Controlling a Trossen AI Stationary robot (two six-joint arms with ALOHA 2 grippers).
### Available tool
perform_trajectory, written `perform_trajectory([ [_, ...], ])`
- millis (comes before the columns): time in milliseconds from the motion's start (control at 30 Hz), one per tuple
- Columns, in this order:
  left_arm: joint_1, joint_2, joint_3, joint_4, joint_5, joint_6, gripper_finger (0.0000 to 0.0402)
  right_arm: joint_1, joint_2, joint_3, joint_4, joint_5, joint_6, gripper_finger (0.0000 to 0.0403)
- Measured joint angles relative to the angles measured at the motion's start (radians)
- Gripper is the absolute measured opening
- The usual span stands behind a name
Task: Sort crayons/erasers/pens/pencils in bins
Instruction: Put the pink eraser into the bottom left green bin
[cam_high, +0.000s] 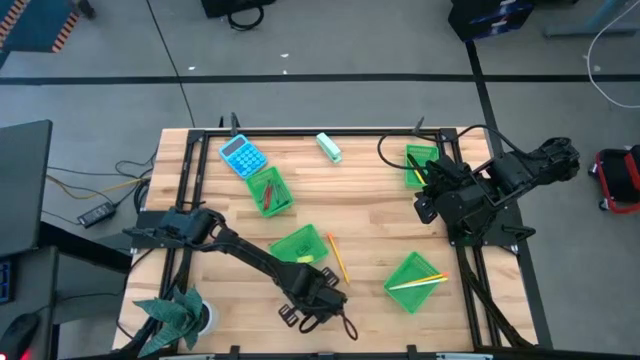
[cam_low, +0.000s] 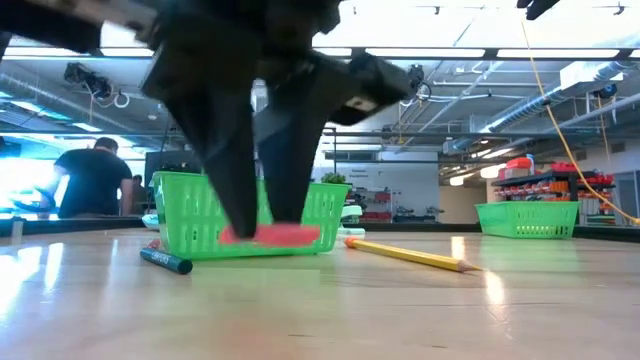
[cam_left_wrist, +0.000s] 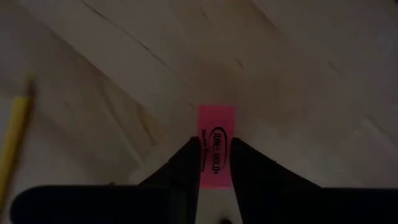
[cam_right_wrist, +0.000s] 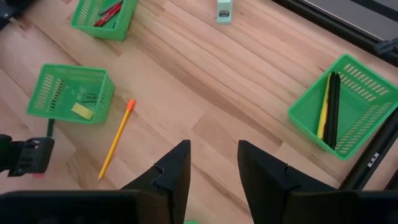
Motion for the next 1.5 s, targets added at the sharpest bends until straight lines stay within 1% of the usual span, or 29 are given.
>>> perform_trajectory([
  [167, 0.016, 0.000, 0.083, -0.069, -0.009, -0.011, 0.0084, 0.000, 0.000, 0.000, 0.000, -0.011, 0.000, 0.0138],
  [300, 0.037, -0.001, 0.150, -0.173, -0.021, -0.016, 0.0086, 0.000, 0.000, 0.000, 0.000, -0.022, 0.000, 0.0138],
  [400, 0.066, -0.002, 0.187, -0.258, -0.038, -0.054, 0.0083, 0.000, 0.000, 0.000, 0.000, -0.028, 0.001, 0.0138],
  [600, 0.139, -0.008, 0.198, -0.382, -0.042, -0.119, 0.0072, 0.000, 0.000, 0.000, 0.000, -0.047, 0.011, 0.0138],
  [700, 0.170, -0.023, 0.199, -0.416, -0.041, -0.148, 0.0073, 0.000, 0.000, 0.000, 0.000, -0.049, 0.008, 0.0138],
  [833, 0.211, -0.050, 0.199, -0.405, -0.040, -0.174, 0.0074, 0.000, 0.000, 0.000, 0.000, -0.041, -0.035, 0.0138],
  [967, 0.262, -0.057, 0.197, -0.399, -0.039, -0.238, 0.0070, 0.000, -0.002, 0.000, 0.002, -0.049, -0.056, 0.0138],
  [1100, 0.315, -0.058, 0.151, -0.331, -0.032, -0.325, 0.0073, 0.000, -0.013, 0.001, 0.022, -0.103, -0.060, 0.0138],
  [1200, 0.344, -0.056, 0.110, -0.298, 0.023, -0.376, 0.0076, 0.000, -0.027, 0.002, 0.023, -0.146, -0.095, 0.0138],
  [1367, 0.347, -0.055, 0.083, -0.318, 0.034, -0.389, 0.0067, 0.000, -0.066, 0.002, 0.022, -0.162, -0.198, 0.0138],
  [1500, 0.332, -0.061, 0.085, -0.317, 0.035, -0.456, 0.0063, -0.001, -0.105, 0.002, 0.021, -0.130, -0.281, 0.0138],
])
